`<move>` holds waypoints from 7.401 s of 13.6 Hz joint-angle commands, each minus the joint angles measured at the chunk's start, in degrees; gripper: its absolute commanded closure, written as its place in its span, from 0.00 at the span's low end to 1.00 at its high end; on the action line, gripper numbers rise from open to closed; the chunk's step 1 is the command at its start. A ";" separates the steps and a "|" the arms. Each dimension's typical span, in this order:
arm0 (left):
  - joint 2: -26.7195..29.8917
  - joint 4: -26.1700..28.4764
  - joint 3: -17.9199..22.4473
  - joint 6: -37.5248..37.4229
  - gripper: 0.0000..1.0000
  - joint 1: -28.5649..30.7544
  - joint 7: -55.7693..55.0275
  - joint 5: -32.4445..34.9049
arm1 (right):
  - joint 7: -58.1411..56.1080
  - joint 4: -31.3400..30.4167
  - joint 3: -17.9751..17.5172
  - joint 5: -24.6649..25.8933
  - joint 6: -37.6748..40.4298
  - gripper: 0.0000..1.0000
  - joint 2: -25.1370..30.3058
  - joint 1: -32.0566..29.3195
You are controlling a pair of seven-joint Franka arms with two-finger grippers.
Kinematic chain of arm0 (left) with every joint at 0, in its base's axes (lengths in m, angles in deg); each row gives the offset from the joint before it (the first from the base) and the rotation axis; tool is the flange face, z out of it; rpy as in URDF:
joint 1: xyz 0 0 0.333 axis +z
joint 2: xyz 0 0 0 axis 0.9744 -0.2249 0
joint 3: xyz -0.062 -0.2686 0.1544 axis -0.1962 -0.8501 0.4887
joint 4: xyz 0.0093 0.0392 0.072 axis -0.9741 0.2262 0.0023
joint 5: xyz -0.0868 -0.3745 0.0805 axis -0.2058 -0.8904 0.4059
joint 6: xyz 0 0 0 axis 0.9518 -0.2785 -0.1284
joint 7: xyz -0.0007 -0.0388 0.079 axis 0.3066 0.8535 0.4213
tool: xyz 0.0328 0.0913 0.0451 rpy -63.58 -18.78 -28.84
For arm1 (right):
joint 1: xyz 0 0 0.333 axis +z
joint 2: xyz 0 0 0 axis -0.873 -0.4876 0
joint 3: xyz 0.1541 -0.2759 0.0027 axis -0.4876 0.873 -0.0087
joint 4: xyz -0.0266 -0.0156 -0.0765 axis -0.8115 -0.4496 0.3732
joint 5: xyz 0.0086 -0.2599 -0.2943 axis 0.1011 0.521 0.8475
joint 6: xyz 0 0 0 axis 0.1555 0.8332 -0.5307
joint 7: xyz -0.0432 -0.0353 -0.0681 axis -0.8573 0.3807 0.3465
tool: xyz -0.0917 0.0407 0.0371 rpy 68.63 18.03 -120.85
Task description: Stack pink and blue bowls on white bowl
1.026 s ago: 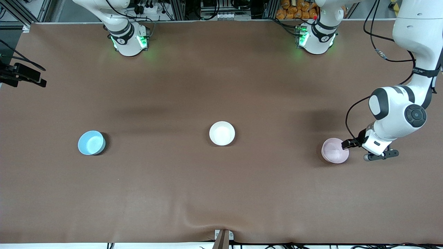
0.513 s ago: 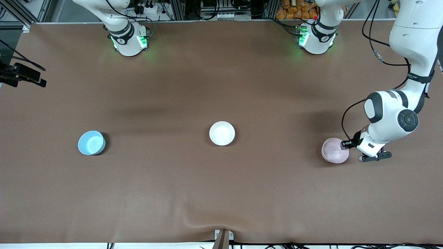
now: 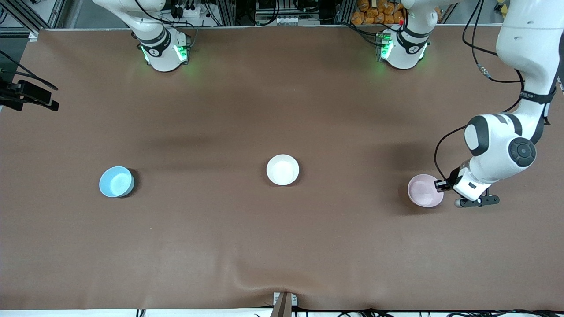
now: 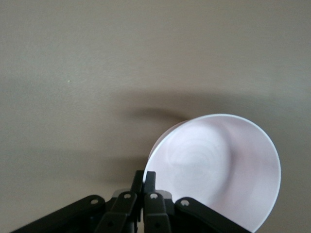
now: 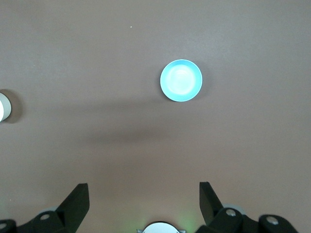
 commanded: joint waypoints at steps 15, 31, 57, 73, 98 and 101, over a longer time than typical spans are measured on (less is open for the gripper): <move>12.82 -4.88 -21.50 -20.47 1.00 -1.53 -16.04 -1.53 | -2.15 1.07 -0.22 -0.51 -9.48 0.00 -19.68 -9.01; -11.70 -18.86 -20.54 -9.21 1.00 -23.42 -42.95 3.57 | -2.68 -16.95 -0.13 2.92 -46.68 0.00 -31.65 -8.13; 5.83 -21.59 -11.84 -32.87 0.00 -25.54 -46.21 3.74 | 10.98 -18.80 -2.59 -6.92 -36.49 1.00 -17.15 4.23; 23.45 -25.62 -11.75 -49.81 0.00 2.51 -5.69 3.83 | 51.80 -17.48 -2.50 -14.66 -57.93 1.00 -26.28 37.92; 30.65 -21.23 9.08 -50.96 0.00 -18.06 -4.29 2.43 | 64.66 -9.39 -1.80 -10.36 -56.20 0.00 -30.44 41.63; 30.48 -21.67 9.17 -50.96 0.00 -17.88 -4.28 2.51 | 51.25 -9.57 -1.80 -7.19 -43.57 0.00 -24.28 34.61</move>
